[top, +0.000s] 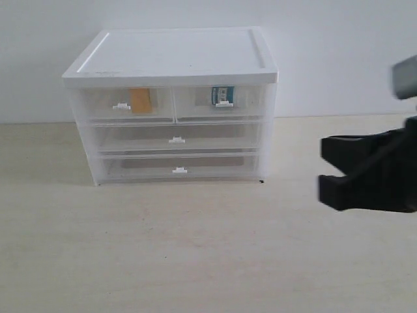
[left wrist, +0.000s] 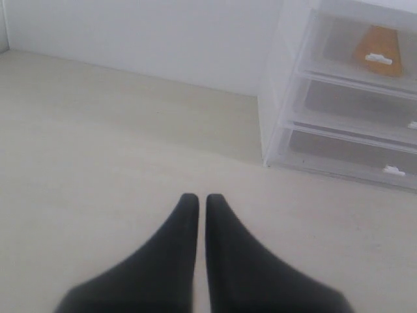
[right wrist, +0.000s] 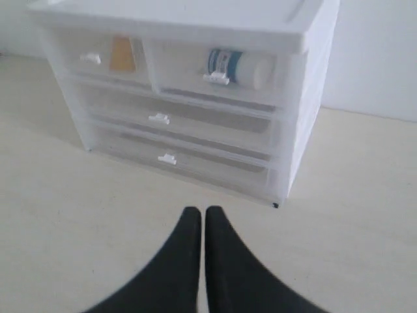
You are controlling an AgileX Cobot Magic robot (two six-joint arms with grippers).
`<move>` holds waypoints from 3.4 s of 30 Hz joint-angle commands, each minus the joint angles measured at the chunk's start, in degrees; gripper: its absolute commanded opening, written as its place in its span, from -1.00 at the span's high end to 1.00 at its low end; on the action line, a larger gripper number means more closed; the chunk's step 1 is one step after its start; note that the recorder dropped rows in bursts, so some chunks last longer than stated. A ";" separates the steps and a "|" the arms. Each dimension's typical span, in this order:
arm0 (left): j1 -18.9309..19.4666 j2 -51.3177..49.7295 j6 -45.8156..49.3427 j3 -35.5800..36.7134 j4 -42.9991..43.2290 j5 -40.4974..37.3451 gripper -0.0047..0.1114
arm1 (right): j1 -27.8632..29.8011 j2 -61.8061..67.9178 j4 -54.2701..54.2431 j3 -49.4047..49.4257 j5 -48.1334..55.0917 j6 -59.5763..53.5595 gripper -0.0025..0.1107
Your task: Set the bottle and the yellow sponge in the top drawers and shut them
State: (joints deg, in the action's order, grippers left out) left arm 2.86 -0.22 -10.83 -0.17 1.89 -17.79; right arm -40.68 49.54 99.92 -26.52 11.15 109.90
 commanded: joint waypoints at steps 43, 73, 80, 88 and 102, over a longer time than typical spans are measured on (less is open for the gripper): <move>-0.16 0.22 -0.19 0.17 0.28 0.00 0.85 | 12.13 -49.54 -77.26 24.17 -4.50 -64.80 0.96; -0.16 0.22 -0.19 0.17 0.28 0.00 0.85 | 19.57 -49.54 -85.09 26.52 9.46 -92.12 0.96; -0.16 0.22 -0.19 0.17 0.28 0.00 0.85 | 19.57 -49.54 -85.09 26.52 9.46 -92.12 0.96; -0.16 0.22 -0.19 0.17 0.28 0.00 0.85 | 19.58 -49.54 -85.09 26.52 9.46 -92.02 0.96; -0.16 0.22 -0.19 0.17 0.28 0.00 0.85 | 19.58 -49.54 -85.09 26.52 9.46 -92.02 0.96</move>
State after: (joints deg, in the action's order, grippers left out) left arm 2.86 -0.22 -10.83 -0.17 1.89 -17.79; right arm -21.29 0.29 14.59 0.03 20.62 18.10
